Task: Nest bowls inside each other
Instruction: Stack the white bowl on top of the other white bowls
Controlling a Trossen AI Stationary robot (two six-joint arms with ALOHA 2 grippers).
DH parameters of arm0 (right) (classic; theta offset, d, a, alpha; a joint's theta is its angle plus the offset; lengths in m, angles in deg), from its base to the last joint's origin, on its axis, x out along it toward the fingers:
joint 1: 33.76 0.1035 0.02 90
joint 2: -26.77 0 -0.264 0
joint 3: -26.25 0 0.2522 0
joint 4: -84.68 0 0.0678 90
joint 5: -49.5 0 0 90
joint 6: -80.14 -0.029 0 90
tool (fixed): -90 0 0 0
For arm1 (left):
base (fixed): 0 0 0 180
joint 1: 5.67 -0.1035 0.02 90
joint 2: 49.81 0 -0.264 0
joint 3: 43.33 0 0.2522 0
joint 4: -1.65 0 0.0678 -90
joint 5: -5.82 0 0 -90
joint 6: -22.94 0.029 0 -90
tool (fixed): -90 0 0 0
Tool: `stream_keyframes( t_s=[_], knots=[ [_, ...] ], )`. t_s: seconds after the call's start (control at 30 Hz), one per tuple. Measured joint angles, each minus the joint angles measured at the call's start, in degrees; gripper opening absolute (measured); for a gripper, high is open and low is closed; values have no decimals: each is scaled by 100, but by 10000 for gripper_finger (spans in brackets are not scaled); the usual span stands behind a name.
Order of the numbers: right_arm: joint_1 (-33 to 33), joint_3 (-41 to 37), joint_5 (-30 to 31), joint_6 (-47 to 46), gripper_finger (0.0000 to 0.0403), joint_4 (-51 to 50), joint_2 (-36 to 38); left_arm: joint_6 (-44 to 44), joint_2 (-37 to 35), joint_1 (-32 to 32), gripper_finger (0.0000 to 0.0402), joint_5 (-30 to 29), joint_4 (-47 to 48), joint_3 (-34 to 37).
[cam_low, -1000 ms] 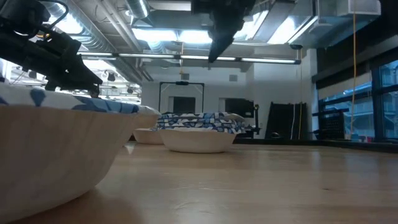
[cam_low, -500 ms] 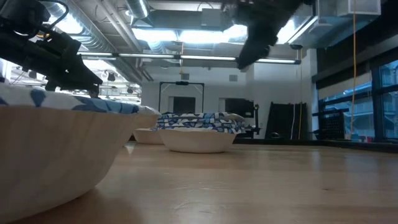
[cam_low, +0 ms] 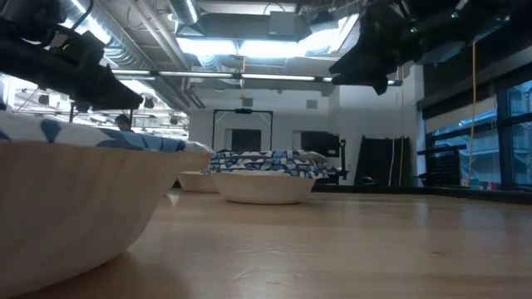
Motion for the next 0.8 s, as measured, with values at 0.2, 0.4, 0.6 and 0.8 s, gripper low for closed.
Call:
stream_keyframes(
  t_s=[0.2, 0.4, 0.6, 0.8],
  knots=[
    [-156, 11, -1, 65, 162, 34, 28, 283, 947, 0, 161, 1, -674, -2],
    [-305, 23, -2, 159, 162, 46, 25, 448, 2181, 0, 161, -28, -920, -500],
    [-393, 23, -2, 168, 162, 39, 21, 951, 3543, -3, 161, -186, -915, -1311],
    [-405, 23, -4, 174, 162, 37, 21, 1168, 4888, -221, 161, -94, -905, -1954]
  ],
)
